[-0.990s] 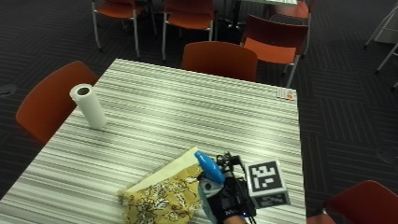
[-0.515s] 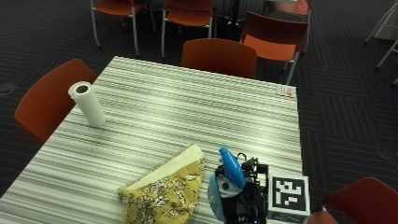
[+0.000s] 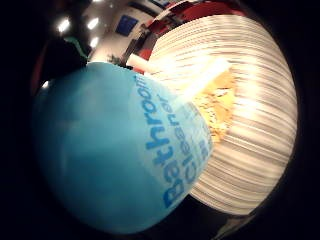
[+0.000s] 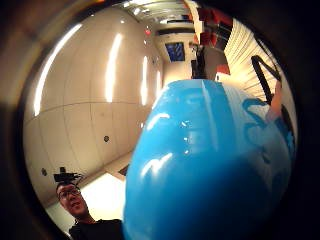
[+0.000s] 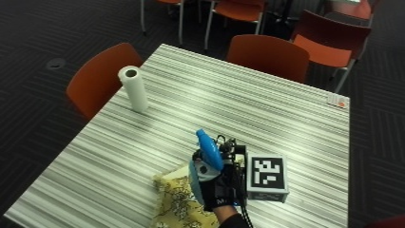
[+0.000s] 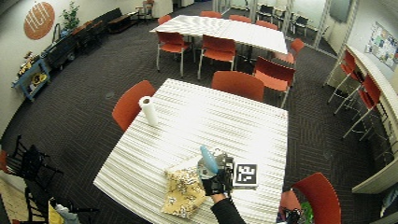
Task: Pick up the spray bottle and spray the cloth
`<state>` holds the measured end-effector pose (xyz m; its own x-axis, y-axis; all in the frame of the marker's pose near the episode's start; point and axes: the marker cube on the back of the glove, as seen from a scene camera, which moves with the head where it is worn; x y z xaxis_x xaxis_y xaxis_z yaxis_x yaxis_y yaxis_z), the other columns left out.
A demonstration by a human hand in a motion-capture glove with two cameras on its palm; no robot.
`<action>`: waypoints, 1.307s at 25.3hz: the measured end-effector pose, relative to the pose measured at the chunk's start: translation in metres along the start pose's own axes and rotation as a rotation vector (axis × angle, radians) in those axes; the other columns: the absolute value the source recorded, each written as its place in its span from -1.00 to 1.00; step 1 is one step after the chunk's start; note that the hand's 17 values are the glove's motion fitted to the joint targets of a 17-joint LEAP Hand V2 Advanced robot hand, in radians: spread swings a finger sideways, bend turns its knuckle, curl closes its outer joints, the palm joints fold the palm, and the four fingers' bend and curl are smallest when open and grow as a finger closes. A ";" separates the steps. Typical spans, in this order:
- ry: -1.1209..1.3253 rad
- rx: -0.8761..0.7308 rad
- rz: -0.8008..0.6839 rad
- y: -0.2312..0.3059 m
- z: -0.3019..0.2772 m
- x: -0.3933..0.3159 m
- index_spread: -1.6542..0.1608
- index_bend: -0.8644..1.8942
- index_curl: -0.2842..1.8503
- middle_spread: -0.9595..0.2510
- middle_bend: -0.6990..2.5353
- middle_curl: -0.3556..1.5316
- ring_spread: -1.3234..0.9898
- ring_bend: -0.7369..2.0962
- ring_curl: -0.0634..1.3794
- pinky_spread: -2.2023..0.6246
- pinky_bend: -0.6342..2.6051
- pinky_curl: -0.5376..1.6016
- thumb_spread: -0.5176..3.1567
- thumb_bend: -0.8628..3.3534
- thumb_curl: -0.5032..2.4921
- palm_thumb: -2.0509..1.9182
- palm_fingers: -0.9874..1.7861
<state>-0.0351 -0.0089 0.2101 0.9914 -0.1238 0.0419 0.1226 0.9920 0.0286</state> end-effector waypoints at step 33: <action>0.178 -0.120 -0.017 0.002 0.048 0.105 0.66 -0.14 -0.15 0.50 -0.36 -0.04 0.06 -0.34 -0.29 0.61 -0.54 -0.27 -0.40 -0.60 -0.14 0.61 0.41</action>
<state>0.0666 -0.0207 0.2628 0.9802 -0.1449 -0.1353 0.1332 0.9868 -0.0917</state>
